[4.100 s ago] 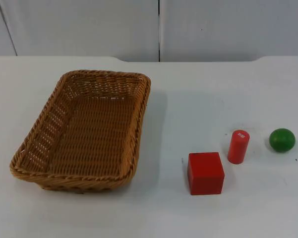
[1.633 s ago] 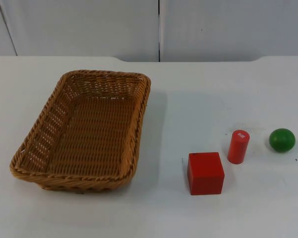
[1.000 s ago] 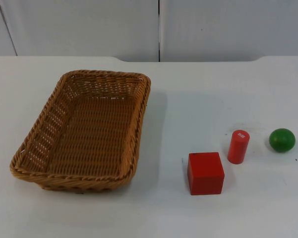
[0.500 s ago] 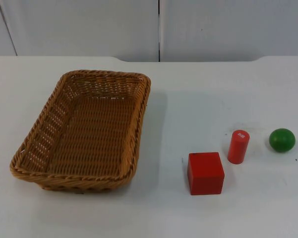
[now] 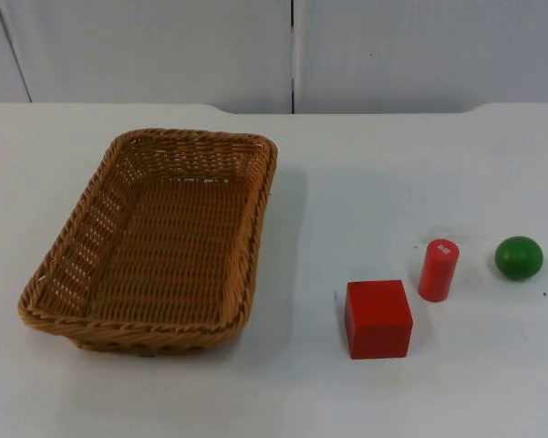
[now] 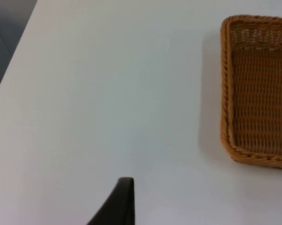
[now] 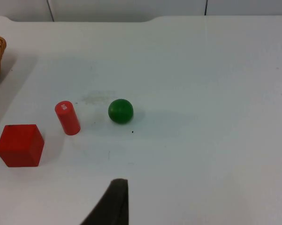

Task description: Pick up the basket with the left hand and place the object to the left of the red cylinder into the basket with the right hand.

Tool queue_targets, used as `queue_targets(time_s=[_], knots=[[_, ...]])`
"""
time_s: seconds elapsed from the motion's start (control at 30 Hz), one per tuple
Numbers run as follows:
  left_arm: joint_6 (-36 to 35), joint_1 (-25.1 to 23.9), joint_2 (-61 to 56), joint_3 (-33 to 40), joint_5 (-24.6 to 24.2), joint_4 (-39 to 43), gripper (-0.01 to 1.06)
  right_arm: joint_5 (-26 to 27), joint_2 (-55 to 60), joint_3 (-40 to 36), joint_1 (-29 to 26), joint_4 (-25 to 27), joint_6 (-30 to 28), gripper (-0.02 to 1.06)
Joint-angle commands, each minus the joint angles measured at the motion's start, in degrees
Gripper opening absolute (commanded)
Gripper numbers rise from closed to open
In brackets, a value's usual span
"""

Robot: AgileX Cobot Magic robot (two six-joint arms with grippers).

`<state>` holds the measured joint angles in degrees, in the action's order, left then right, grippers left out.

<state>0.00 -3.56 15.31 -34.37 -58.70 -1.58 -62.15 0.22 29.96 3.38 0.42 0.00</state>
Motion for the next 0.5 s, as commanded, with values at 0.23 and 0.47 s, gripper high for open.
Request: queue_targets(time_s=[0.23, 0.47], knots=[[-0.32, 0.18, 0.82, -0.38, 3.47, -2.29, 1.05, 0.37, -0.22, -0.38, -0.31, -0.02, -0.85, 1.05], [1.29, 0.18, 7.25, -0.38, 9.66, -4.66, 1.05, 0.37, -0.22, -0.38, -0.31, -0.02, -0.85, 1.05]])
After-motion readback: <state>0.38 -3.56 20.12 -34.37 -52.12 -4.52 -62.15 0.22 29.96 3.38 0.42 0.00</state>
